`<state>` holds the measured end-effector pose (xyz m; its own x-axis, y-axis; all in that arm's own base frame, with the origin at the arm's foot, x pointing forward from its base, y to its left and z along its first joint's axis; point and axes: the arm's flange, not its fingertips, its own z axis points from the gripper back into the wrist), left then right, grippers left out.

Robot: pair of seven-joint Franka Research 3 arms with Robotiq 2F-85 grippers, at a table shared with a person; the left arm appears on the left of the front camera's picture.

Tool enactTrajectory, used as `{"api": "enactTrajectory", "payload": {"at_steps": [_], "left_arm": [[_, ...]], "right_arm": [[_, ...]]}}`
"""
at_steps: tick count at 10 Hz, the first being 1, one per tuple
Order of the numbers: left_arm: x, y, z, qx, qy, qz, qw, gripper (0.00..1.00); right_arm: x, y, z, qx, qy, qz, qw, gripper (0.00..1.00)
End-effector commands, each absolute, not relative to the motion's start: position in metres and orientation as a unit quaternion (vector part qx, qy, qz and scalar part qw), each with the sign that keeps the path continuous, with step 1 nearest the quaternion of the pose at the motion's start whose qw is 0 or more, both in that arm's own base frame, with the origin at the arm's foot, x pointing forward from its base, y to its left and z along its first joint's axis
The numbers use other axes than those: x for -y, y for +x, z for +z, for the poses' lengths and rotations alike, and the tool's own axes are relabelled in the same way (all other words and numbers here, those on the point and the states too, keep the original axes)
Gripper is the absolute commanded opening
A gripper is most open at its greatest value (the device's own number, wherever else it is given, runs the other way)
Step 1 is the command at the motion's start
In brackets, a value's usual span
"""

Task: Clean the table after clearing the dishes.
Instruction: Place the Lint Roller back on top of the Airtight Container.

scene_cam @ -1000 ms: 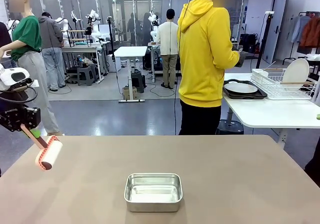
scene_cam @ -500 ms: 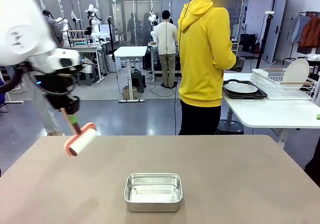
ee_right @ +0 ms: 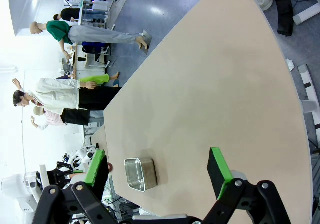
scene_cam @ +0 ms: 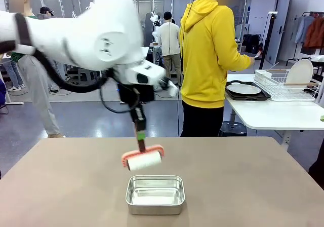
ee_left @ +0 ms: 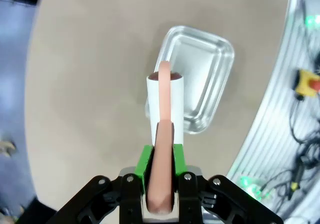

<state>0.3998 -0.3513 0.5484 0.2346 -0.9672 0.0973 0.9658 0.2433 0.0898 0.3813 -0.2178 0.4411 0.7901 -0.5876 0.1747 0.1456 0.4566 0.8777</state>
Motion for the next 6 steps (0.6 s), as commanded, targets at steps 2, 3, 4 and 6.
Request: {"api": "enactTrajectory", "payload": {"at_steps": [2, 3, 4, 6], "left_arm": [[0.396, 0.410, 0.531, 0.009, 0.026, -0.687, 0.726, 0.22], [0.405, 0.407, 0.525, 0.006, 0.035, -0.699, 0.714, 0.22], [0.410, 0.406, 0.517, -0.004, 0.037, -0.708, 0.706, 0.22], [0.416, 0.409, 0.503, -0.018, 0.030, -0.713, 0.701, 0.22]], "right_arm": [[0.218, 0.378, 0.443, 0.232, 0.468, -0.220, 0.824, 1.00], [0.218, 0.378, 0.443, 0.232, 0.468, -0.220, 0.824, 1.00], [0.218, 0.378, 0.443, 0.232, 0.468, -0.220, 0.824, 1.00], [0.218, 0.378, 0.443, 0.232, 0.468, -0.220, 0.824, 1.00]]}}
